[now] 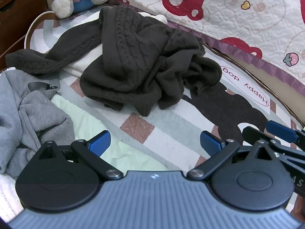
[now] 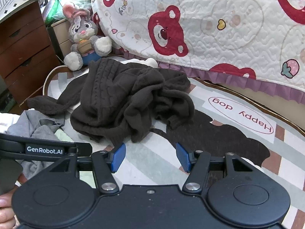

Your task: Fold clothes

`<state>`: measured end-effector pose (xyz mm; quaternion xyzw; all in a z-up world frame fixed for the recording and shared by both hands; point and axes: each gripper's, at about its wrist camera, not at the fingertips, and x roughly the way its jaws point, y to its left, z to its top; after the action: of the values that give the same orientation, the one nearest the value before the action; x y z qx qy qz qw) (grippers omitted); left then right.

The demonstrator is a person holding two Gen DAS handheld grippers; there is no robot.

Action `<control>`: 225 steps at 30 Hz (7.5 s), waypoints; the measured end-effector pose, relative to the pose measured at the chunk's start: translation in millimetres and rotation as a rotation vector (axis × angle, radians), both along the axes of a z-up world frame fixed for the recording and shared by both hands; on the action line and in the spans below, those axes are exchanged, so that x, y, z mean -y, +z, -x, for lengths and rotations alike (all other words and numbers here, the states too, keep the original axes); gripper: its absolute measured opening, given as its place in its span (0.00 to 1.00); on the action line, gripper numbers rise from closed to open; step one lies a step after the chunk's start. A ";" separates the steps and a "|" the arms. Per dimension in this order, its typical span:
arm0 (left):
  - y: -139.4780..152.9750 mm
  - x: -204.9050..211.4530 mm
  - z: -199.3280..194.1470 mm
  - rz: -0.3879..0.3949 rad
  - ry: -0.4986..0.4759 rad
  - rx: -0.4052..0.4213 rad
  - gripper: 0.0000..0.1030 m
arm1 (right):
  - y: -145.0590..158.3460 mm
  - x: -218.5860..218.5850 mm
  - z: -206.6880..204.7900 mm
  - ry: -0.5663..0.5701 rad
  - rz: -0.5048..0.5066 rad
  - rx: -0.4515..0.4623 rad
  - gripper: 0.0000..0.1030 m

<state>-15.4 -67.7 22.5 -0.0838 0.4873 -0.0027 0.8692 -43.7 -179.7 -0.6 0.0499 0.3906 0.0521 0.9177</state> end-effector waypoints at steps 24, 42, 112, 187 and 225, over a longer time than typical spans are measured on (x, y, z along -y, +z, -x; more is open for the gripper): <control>-67.5 -77.3 -106.9 -0.084 -0.006 0.163 0.92 | -102.6 106.7 -160.4 -0.208 -0.423 -0.239 0.75; -102.3 -75.1 -90.5 -0.135 -0.086 0.357 0.63 | -132.6 30.1 -274.2 -0.171 -0.321 -0.231 0.88; -133.6 -20.6 -156.7 0.487 -0.023 -0.037 0.99 | -56.3 261.6 -0.2 -0.569 0.086 0.226 0.13; -27.1 74.0 -66.8 0.329 -0.678 0.422 0.11 | -9.9 244.8 107.6 -0.735 0.417 0.218 0.14; -136.8 147.1 -206.5 -0.096 -0.977 0.042 0.55 | -71.2 369.0 20.7 -0.400 0.086 -0.116 0.43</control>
<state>191.1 -214.8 -114.3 0.1948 0.4514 -0.3892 0.7790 -64.4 -548.8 -71.8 0.0902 0.4269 -0.1511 0.8870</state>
